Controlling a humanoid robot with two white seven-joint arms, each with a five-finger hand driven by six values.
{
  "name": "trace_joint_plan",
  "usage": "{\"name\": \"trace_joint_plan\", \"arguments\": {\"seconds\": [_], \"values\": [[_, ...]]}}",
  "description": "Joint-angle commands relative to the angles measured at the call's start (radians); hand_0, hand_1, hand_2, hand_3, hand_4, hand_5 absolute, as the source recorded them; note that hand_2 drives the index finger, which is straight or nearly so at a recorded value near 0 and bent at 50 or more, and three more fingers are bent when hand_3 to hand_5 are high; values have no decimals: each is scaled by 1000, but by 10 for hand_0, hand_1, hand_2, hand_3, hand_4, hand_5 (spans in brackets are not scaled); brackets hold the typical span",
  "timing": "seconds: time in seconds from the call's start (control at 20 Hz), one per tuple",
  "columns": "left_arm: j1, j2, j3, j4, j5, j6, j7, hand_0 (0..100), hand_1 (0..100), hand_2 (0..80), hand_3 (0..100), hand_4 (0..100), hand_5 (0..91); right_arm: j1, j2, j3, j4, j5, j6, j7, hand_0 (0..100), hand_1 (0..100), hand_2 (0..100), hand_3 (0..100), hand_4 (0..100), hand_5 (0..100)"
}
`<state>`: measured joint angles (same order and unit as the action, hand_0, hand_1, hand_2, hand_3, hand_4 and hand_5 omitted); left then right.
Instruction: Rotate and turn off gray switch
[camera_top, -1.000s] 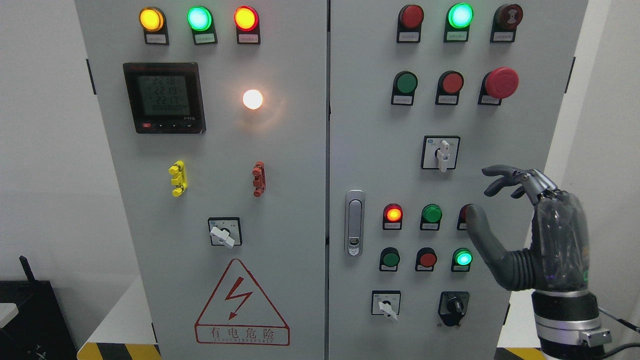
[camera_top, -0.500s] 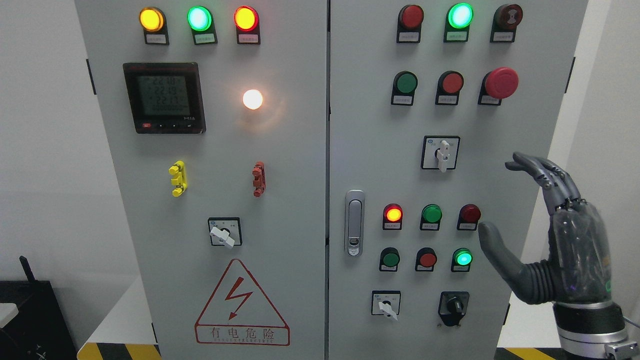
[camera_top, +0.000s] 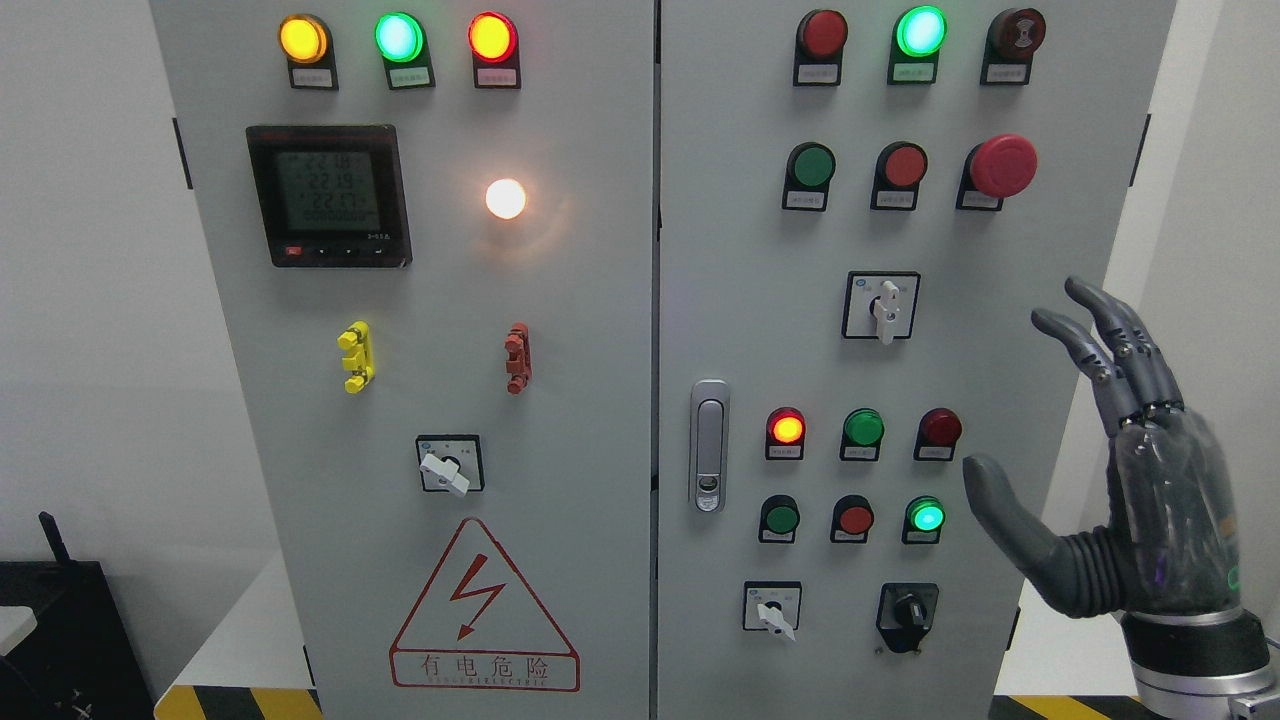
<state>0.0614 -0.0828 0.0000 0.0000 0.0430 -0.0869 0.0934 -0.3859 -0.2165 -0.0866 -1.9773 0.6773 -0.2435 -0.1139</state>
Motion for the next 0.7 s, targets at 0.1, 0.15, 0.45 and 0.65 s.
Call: {"name": "trace_joint_plan", "arguments": {"seconds": [0.1,0.15,0.45,0.65], "values": [[0,0,-2,14,0,-1,0,120,389,0,0,0,0,10,-17,7,-15,-1,0,-1,252,217,151,116,0,0],[0,0,-2,14,0,-1,0,120,389,0,0,0,0,10,-12,7,-15,-1,0,-1,248,220,151,118,0,0],[0,0,-2,14,0,-1,0,120,389,0,0,0,0,9,-6,7,-15,-1,1,-1,238,231,151,123,0,0],[0,0,-2,14,0,-1,0,120,389,0,0,0,0,9,-3,7,-15,-1,1,-1,233,240,151,126,0,0]]}}
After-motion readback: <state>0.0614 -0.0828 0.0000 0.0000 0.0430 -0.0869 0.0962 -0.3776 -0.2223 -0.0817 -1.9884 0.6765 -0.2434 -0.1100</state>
